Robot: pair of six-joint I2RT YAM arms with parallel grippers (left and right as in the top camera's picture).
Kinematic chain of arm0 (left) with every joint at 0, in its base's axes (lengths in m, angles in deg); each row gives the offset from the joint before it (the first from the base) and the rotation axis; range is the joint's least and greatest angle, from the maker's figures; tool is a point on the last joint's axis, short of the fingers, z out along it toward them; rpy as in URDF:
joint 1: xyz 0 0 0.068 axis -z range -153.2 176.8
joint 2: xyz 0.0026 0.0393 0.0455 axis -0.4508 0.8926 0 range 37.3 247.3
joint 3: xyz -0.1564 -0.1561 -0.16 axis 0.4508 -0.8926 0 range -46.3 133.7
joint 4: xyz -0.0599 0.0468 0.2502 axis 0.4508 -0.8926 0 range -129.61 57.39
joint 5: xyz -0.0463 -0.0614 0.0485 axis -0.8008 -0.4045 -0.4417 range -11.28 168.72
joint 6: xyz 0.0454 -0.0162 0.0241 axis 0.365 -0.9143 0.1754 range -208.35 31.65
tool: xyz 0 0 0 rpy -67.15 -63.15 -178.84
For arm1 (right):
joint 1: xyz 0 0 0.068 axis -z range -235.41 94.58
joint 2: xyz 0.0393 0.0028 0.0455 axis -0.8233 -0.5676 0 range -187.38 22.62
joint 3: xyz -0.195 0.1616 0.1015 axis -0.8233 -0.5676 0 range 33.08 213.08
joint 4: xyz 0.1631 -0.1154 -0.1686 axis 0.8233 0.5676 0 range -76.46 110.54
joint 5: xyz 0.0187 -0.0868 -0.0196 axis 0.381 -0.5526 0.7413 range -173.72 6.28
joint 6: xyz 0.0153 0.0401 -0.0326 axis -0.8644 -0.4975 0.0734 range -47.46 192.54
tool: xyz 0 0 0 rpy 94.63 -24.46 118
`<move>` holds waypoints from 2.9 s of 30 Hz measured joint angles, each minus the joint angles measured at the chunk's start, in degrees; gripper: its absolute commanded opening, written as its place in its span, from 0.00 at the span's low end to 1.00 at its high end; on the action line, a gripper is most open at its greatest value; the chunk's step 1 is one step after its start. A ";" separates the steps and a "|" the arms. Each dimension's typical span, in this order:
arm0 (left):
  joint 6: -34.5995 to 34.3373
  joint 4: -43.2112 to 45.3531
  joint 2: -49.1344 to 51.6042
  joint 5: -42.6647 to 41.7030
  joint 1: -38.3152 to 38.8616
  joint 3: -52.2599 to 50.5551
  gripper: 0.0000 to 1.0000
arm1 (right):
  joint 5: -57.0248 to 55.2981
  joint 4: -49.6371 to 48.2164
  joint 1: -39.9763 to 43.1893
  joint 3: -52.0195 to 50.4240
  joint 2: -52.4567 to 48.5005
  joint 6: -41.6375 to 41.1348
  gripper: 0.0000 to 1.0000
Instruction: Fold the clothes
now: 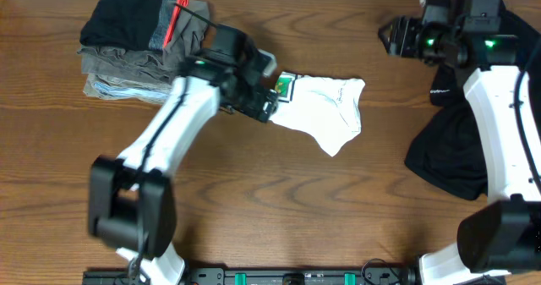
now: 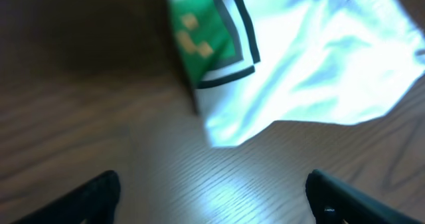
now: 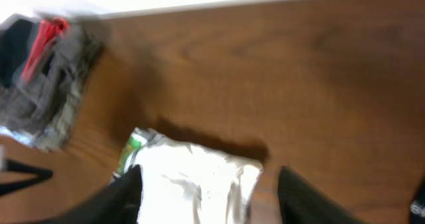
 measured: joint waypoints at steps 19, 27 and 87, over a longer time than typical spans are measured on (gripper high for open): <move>-5.05 15.26 8.57 -2.93 8.00 -0.26 0.11 | -3.37 0.98 0.31 -2.05 -1.25 -0.24 0.16; -8.20 15.82 13.38 -1.53 9.16 -0.31 0.06 | -4.15 2.27 0.70 -2.08 -1.25 -0.11 0.13; 27.12 11.06 14.47 21.88 23.89 0.90 0.66 | -6.58 6.36 3.04 -2.38 -1.25 1.75 0.26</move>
